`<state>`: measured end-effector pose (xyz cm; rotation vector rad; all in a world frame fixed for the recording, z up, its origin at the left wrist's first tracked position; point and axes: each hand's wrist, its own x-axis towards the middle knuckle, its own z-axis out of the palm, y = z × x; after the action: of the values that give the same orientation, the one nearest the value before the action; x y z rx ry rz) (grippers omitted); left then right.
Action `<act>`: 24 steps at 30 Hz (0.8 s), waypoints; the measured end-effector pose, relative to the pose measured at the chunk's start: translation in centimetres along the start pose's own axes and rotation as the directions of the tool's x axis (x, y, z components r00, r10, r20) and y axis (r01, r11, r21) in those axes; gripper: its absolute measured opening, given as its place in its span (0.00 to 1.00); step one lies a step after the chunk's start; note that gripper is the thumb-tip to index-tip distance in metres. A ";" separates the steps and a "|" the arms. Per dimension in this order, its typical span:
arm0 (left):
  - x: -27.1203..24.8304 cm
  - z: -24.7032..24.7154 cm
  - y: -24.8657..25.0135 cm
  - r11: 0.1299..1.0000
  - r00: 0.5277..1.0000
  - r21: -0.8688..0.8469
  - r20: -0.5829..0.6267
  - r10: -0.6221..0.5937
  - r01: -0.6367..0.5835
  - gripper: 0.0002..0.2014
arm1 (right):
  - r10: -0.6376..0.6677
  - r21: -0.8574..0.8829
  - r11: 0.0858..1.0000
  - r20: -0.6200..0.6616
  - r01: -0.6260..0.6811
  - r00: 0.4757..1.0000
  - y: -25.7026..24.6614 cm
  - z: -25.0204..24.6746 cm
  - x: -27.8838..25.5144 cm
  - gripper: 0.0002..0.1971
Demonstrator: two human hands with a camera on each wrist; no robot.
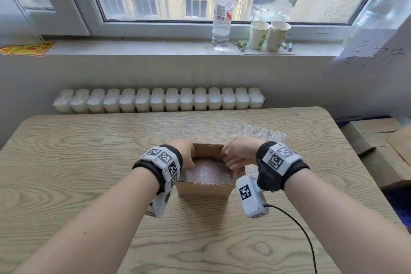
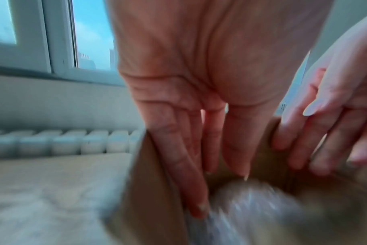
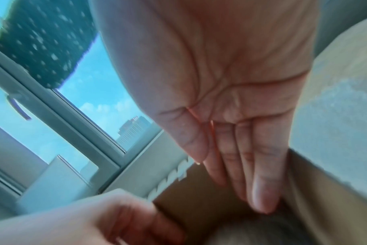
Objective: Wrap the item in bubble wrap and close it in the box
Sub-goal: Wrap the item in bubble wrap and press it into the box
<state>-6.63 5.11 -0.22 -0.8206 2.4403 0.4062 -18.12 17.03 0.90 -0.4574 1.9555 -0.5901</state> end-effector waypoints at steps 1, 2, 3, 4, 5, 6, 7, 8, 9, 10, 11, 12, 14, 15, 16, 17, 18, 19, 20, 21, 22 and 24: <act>-0.4 -0.9 -0.1 0.999 0.999 -0.038 -0.042 0.014 -0.016 0.15 | -0.011 0.024 1.000 -0.018 0.011 1.000 -0.2 -1.2 -0.8 0.18; -1.1 -1.8 -0.1 0.994 0.996 -0.100 -0.089 0.028 -0.037 0.12 | -0.016 0.058 0.998 -0.041 0.018 0.999 -0.5 -2.4 -1.7 0.16; -1.8 -2.7 0.2 0.987 0.988 -0.151 -0.150 0.039 -0.062 0.11 | -0.036 0.084 0.996 -0.081 0.043 0.996 -0.5 -3.4 -2.5 0.15; -2.3 -3.5 0.6 0.977 0.974 -0.190 -0.221 0.054 -0.097 0.10 | -0.061 0.077 0.994 -0.127 0.071 0.990 -0.3 -4.4 -3.0 0.15; -2.6 -4.0 1.1 0.969 0.953 -0.208 -0.295 0.070 -0.135 0.10 | -0.087 0.054 0.994 -0.171 0.097 0.981 -0.1 -5.2 -3.5 0.14; -2.9 -4.4 1.7 0.961 0.924 -0.213 -0.372 0.089 -0.178 0.10 | -0.105 0.035 0.993 -0.206 0.115 0.973 0.2 -5.8 -3.9 0.14; -3.1 -4.7 2.4 0.955 0.889 -0.202 -0.443 0.111 -0.220 0.11 | -0.117 0.022 0.992 -0.234 0.126 0.965 0.6 -6.3 -4.2 0.13; -3.1 -5.0 3.2 0.946 0.852 -0.187 -0.505 0.139 -0.264 0.12 | -0.130 0.006 0.991 -0.258 0.136 0.957 1.0 -6.8 -4.5 0.13; -3.0 -5.1 4.0 0.936 0.815 -0.169 -0.554 0.168 -0.308 0.13 | -0.136 -0.016 0.990 -0.283 0.138 0.949 1.5 -7.2 -4.7 0.13; -3.0 -5.3 5.0 0.926 0.785 -0.151 -0.587 0.198 -0.347 0.13 | -0.142 -0.036 0.990 -0.307 0.138 0.941 1.9 -7.7 -5.0 0.12; -2.9 -5.4 5.9 0.918 0.761 -0.126 -0.607 0.228 -0.375 0.14 | -0.146 -0.050 0.989 -0.332 0.138 0.932 2.4 -8.2 -5.2 0.12; -2.9 -5.5 6.9 0.912 0.737 -0.095 -0.625 0.258 -0.400 0.14 | -0.148 -0.056 0.989 -0.353 0.137 0.924 2.8 -8.7 -5.4 0.12; -2.5 -5.5 8.8 0.898 0.684 -0.019 -0.655 0.321 -0.439 0.15 | -0.132 -0.063 0.991 -0.390 0.116 0.911 3.9 -9.8 -5.5 0.11; -2.3 -5.4 9.7 0.893 0.660 0.025 -0.664 0.350 -0.449 0.16 | -0.117 -0.055 0.993 -0.407 0.103 0.906 4.5 -10.3 -5.6 0.11; -2.0 -5.3 10.6 0.890 0.648 0.064 -0.663 0.375 -0.451 0.18 | -0.103 -0.042 0.995 -0.421 0.094 0.901 5.2 -10.7 -5.5 0.11; -1.6 -5.0 11.5 0.891 0.650 0.090 -0.651 0.391 -0.445 0.19 | -0.083 -0.027 0.996 -0.429 0.079 0.900 5.9 -11.2 -5.4 0.11; -1.1 -4.8 12.2 0.895 0.669 0.105 -0.628 0.397 -0.433 0.21 | -0.063 -0.008 0.998 -0.433 0.066 0.899 6.6 -11.6 -5.2 0.11; -0.5 -4.4 12.9 0.902 0.694 0.110 -0.602 0.395 -0.418 0.22 | -0.038 0.015 0.999 -0.431 0.050 0.902 7.4 -11.9 -4.9 0.10; 0.1 -4.0 13.5 0.909 0.724 0.103 -0.571 0.387 -0.404 0.23 | -0.014 0.037 0.999 -0.425 0.032 0.905 8.2 -12.2 -4.4 0.10; 0.8 -3.6 14.0 0.917 0.754 0.082 -0.542 0.370 -0.391 0.23 | 0.011 0.060 0.998 -0.414 0.015 0.910 9.1 -12.4 -3.9 0.09; 1.4 -3.2 14.5 0.925 0.786 0.051 -0.511 0.347 -0.376 0.23 | 0.039 0.087 0.996 -0.403 -0.005 0.914 10.0 -12.6 -3.2 0.09; 2.8 -2.5 15.3 0.943 0.846 -0.013 -0.445 0.293 -0.334 0.22 | 0.094 0.152 0.988 -0.379 -0.038 0.921 11.7 -12.9 -1.7 0.07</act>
<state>-19.07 14.49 1.98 -0.5904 3.0176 0.4990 -29.81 30.07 0.16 -0.1920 2.2716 -0.8188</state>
